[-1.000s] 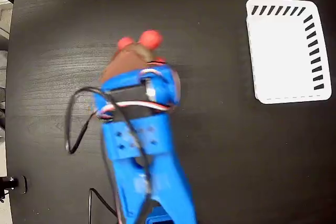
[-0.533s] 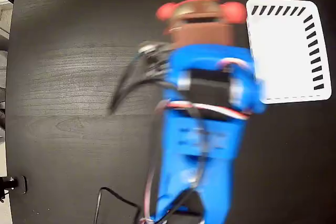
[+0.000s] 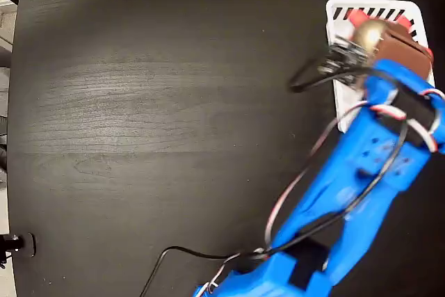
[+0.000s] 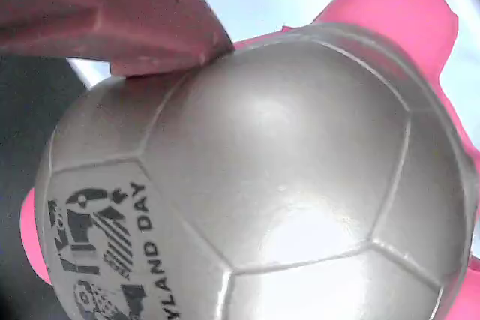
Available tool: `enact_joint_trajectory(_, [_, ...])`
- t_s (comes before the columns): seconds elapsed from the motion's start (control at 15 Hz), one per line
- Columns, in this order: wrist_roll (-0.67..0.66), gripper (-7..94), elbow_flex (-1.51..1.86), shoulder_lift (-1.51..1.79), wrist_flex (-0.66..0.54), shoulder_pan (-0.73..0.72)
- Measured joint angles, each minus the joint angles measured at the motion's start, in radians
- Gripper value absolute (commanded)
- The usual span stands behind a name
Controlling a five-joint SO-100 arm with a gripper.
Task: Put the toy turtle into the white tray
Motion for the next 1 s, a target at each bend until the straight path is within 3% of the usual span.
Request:
enact_joint_trajectory(0.4, [-0.052,2,-0.014,-0.143,-0.023,0.041])
enact_joint_trajectory(0.67, [-0.086,49,-0.009,-0.143,-0.023,0.044])
enact_joint_trajectory(0.73, [-0.089,55,0.008,-0.143,-0.023,0.044])
enact_joint_trajectory(1.0, [-0.104,55,0.052,-0.143,-0.023,0.06])
